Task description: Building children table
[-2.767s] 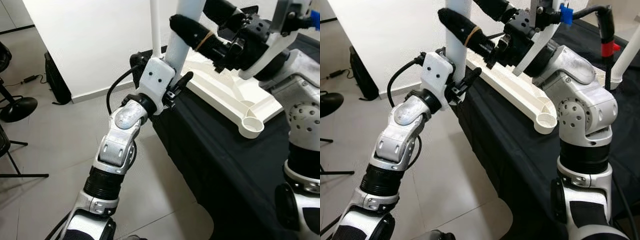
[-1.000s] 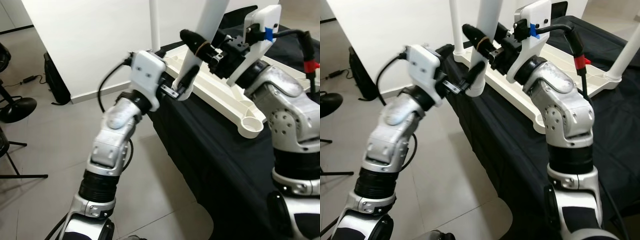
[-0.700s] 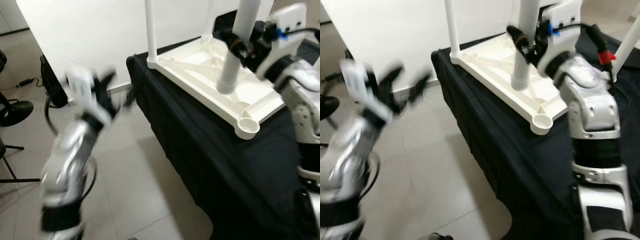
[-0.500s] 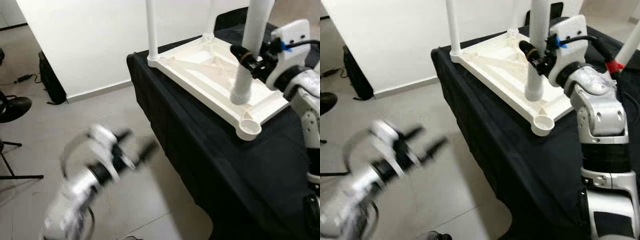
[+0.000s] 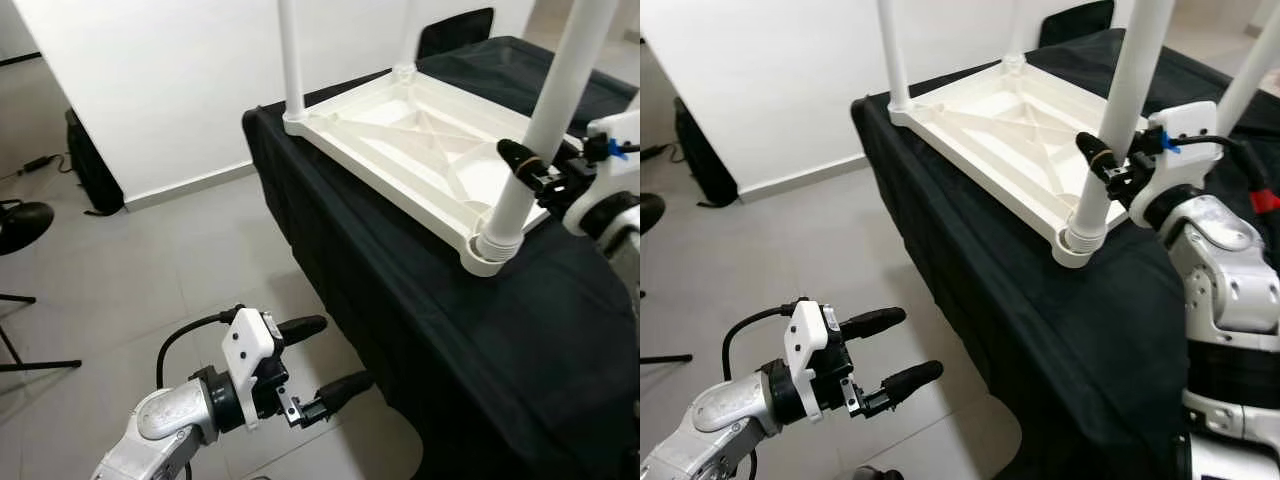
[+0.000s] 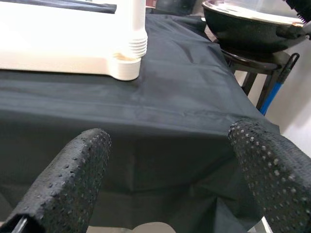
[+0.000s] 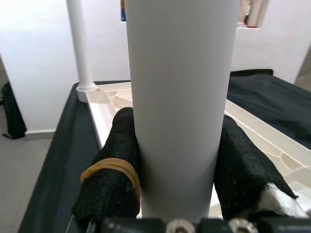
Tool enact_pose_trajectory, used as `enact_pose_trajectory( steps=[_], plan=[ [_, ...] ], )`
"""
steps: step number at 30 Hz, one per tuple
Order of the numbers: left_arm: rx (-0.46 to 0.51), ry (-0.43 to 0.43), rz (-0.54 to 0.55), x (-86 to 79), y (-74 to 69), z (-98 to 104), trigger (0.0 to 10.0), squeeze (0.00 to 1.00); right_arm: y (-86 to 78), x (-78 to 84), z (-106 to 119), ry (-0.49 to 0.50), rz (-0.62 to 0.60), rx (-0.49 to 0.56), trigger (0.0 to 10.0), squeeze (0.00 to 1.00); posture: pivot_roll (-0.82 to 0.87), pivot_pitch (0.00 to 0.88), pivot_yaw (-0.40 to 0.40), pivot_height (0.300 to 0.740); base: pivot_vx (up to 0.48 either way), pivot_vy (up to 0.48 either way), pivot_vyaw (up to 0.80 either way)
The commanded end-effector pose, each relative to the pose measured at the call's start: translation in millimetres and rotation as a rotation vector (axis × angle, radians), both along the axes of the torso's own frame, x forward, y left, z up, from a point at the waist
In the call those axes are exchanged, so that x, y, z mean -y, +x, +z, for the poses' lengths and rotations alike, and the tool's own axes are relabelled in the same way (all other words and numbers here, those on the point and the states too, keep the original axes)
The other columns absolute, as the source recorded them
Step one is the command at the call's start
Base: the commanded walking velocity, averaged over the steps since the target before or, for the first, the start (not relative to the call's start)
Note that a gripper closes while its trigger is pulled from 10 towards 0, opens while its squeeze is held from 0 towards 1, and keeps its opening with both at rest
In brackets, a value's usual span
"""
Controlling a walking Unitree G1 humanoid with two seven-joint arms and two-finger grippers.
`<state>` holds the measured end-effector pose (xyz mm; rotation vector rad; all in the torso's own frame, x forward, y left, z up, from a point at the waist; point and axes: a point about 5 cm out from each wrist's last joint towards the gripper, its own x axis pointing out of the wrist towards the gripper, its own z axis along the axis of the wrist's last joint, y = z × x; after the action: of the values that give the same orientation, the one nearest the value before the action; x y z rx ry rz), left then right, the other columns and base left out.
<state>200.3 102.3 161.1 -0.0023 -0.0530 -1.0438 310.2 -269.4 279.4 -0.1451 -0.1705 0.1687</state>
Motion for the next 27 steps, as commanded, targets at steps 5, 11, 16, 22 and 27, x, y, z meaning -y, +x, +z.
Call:
enact_pose_trajectory(
  steps=[5, 11, 16, 22, 27],
  plan=[
    [0.056, 0.003, -0.032, 8.2, -0.8, 9, 10.0, 0.00, -4.9, -2.3, -8, 0.066, -0.034, 0.028, 10.0, 0.00, -0.07, 0.186, 0.045, 0.740, 0.000, 0.000, 0.00],
    [0.070, 0.003, -0.045, 12.6, -0.9, 11, 10.0, 0.00, -6.6, -15.0, -7, 0.133, 0.009, 0.050, 10.0, 0.00, -0.06, 0.185, 0.049, 0.740, 0.000, 0.000, 0.00],
    [0.074, 0.014, -0.049, 15.3, -1.3, 9, 10.0, 0.00, -7.9, -23.5, -8, 0.140, 0.035, 0.049, 10.0, 0.00, -0.06, 0.185, 0.049, 0.740, 0.000, 0.000, 0.00],
    [0.084, 0.045, -0.039, 14.7, 0.3, 6, 10.0, 0.00, -10.1, -28.6, -10, 0.129, 0.050, 0.038, 10.0, 0.00, -0.07, 0.184, 0.046, 0.740, 0.000, 0.000, 0.00],
    [0.090, 0.054, -0.027, 11.9, 3.4, 6, 10.0, 0.00, -10.5, -27.3, -9, 0.107, 0.039, 0.038, 10.0, 0.00, -0.07, 0.182, 0.047, 0.740, 0.000, 0.000, 0.00]
  ],
)
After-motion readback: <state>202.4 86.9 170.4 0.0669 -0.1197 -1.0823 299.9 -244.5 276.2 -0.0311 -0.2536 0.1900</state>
